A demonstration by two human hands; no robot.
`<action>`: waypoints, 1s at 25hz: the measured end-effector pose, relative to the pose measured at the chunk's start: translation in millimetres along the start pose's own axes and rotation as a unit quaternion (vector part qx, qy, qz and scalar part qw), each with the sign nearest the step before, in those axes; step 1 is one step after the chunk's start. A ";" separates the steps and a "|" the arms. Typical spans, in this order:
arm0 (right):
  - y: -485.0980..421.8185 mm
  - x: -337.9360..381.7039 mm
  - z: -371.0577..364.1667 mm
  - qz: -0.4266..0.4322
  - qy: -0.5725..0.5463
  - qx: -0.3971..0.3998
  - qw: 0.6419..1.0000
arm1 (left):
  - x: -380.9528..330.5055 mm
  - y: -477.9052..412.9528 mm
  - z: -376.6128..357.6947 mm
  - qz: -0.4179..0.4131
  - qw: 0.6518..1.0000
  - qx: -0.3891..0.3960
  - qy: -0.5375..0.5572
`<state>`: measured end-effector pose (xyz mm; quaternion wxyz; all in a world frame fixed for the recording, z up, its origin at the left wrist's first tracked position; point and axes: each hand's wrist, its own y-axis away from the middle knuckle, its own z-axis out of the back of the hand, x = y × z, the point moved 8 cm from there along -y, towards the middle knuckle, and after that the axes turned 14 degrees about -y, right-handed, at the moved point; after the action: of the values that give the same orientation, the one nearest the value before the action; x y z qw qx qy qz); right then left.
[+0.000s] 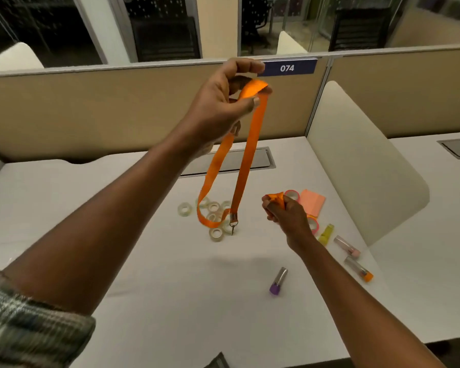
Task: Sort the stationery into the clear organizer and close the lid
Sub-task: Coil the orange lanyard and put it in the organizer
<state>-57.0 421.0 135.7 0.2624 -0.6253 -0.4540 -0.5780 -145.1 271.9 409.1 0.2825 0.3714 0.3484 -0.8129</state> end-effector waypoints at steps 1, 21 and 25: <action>5.8 -6.5 -23.3 -0.018 -0.018 0.041 0.999 | -6.4 4.3 10.1 -0.006 1.000 -0.002 -0.010; 29.7 25.1 -250.6 0.282 0.235 0.133 0.920 | -42.0 81.1 155.2 0.037 0.997 -0.050 -0.036; 25.6 22.9 -257.7 0.297 0.268 0.197 0.895 | -27.9 90.0 192.3 0.046 0.991 -0.100 -0.076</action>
<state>-161.5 195.7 212.8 0.6517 -0.4875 -0.2644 -0.5175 -143.0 74.3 491.9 0.3811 0.2941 0.3881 -0.7859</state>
